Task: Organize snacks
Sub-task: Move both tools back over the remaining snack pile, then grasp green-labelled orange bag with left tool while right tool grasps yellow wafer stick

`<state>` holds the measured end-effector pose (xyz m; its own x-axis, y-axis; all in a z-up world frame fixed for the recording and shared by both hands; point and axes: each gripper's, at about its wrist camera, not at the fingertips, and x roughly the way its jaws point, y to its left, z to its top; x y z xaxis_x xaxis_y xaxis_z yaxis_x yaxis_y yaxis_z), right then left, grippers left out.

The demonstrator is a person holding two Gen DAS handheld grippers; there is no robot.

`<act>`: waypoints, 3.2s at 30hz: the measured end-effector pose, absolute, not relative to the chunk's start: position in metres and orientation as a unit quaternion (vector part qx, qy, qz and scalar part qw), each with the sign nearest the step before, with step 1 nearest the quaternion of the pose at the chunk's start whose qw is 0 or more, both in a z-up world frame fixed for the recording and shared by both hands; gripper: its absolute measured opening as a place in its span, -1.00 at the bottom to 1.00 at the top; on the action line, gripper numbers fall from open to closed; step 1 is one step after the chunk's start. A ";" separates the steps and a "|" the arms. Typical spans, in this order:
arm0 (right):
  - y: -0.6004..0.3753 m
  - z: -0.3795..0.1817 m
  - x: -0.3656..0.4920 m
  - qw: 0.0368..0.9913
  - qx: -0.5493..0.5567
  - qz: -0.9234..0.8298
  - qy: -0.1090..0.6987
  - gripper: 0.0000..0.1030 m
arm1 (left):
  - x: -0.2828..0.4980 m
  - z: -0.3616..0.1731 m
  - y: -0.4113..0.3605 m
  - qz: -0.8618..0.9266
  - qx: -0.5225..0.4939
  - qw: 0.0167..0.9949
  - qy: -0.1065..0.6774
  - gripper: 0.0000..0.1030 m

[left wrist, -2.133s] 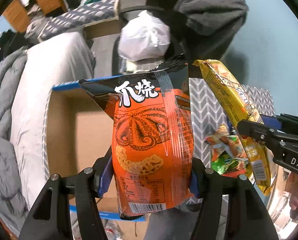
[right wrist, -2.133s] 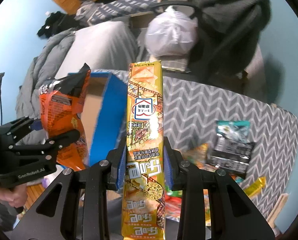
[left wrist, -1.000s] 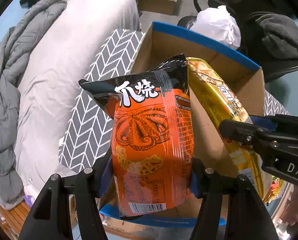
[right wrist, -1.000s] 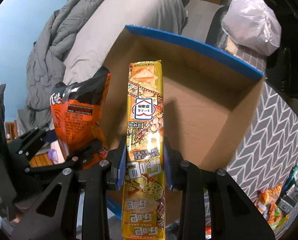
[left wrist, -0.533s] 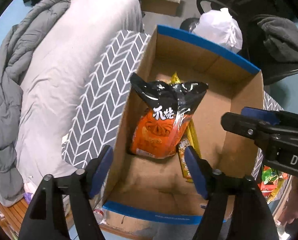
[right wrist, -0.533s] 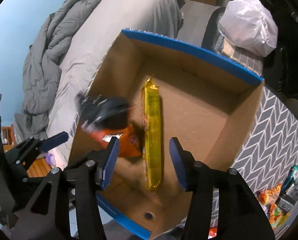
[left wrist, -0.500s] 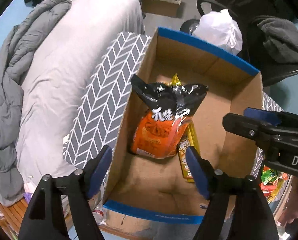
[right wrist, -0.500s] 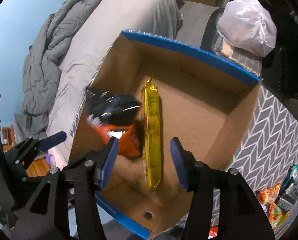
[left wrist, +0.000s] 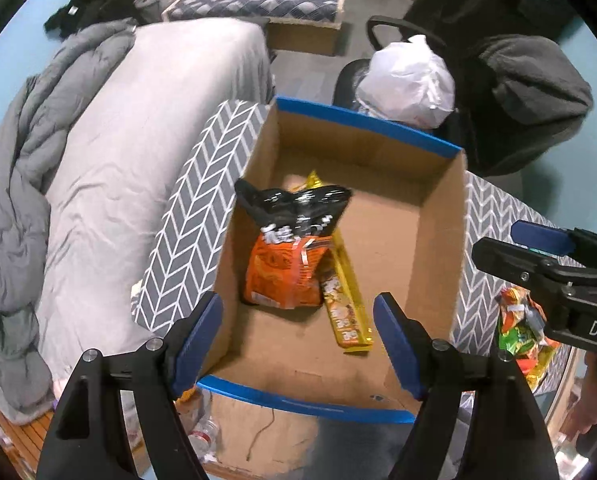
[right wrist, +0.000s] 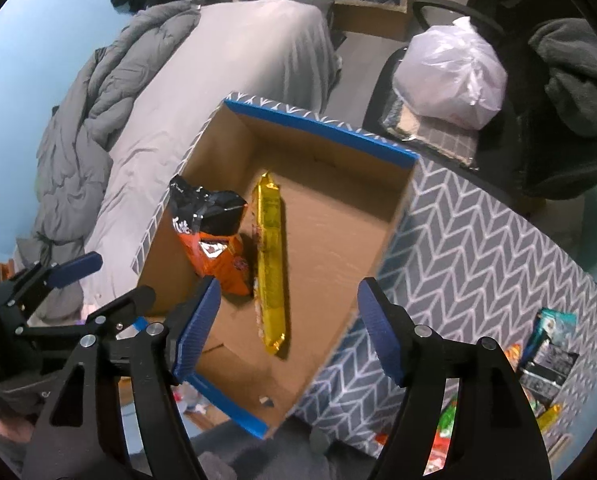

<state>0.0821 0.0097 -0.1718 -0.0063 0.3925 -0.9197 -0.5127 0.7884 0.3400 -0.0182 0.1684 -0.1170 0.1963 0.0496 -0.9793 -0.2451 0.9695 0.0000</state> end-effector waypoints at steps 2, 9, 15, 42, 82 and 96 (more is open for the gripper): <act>-0.003 -0.166 0.080 0.708 -0.043 0.317 0.629 0.40 | -0.017 -0.111 0.156 0.085 -0.061 0.774 0.624 0.53; -0.052 -0.151 0.075 0.726 -0.023 0.289 0.623 0.41 | -0.014 -0.098 0.115 0.047 -0.025 0.782 0.621 0.53; -0.097 -0.147 0.071 0.742 -0.015 0.252 0.621 0.41 | -0.015 -0.093 0.078 0.012 0.002 0.784 0.621 0.53; -0.328 -0.165 0.041 0.761 0.124 0.068 0.633 0.42 | 0.002 -0.096 -0.082 -0.126 0.138 0.768 0.612 0.53; -0.439 -0.315 -0.024 0.670 0.316 -0.079 0.667 0.42 | 0.028 -0.220 -0.264 -0.375 0.343 0.601 0.617 0.68; -0.421 -0.336 -0.016 0.662 0.323 -0.061 0.674 0.15 | 0.018 -0.264 -0.273 -0.397 0.324 0.547 0.662 0.67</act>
